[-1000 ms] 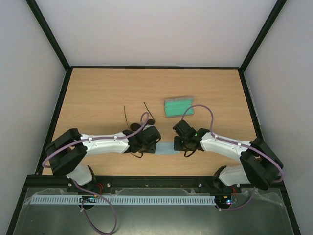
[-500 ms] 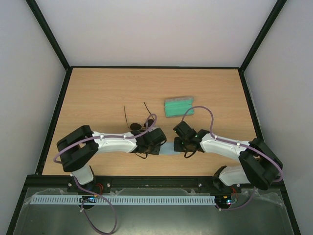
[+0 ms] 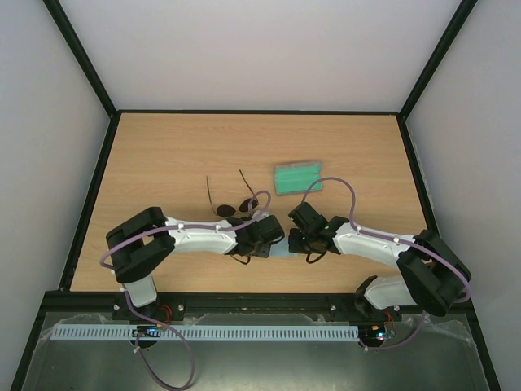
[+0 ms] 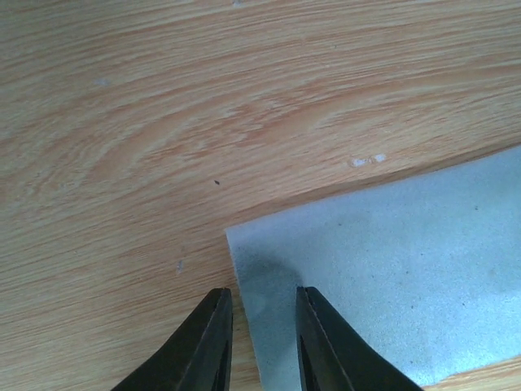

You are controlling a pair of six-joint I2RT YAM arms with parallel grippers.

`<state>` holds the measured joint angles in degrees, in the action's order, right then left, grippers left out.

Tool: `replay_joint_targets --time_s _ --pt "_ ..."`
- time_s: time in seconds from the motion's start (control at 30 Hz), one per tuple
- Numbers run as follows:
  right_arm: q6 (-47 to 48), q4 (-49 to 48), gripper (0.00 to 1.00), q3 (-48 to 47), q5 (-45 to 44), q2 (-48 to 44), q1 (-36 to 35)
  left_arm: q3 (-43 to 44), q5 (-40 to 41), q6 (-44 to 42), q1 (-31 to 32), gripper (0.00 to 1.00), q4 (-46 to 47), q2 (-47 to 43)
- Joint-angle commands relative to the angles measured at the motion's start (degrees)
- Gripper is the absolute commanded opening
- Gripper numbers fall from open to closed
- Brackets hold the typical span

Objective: Organize the sunglasses
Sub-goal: Pick up the glasses cleaning cloth from the center of the board.

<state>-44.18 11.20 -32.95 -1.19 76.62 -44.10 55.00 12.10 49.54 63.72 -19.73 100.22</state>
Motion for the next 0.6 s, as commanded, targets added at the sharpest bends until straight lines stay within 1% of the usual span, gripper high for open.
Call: replay_joint_targets --time_s 0.0,0.23,0.47,0.53,0.57 --pt "-0.48 0.58 0.01 0.52 0.60 -0.50 0.25 -0.09 0.76 0.92 1.34 0.22 -3.25 3.05" --pt "-0.78 0.18 0.01 0.95 0.79 -0.64 0.25 -0.45 0.04 1.65 2.08 0.15 -2.80 3.89" --pt "-0.88 0.14 0.01 1.13 0.79 -0.91 0.24 -0.42 -0.16 1.95 2.70 0.12 -2.58 4.69" --pt "-0.90 0.10 0.01 1.21 0.78 -0.94 0.24 -0.66 0.00 2.13 2.90 0.10 -2.31 4.65" --pt "-0.90 -0.01 0.02 1.29 0.88 -0.95 0.26 -0.73 0.03 2.14 2.97 0.07 -2.17 4.58"
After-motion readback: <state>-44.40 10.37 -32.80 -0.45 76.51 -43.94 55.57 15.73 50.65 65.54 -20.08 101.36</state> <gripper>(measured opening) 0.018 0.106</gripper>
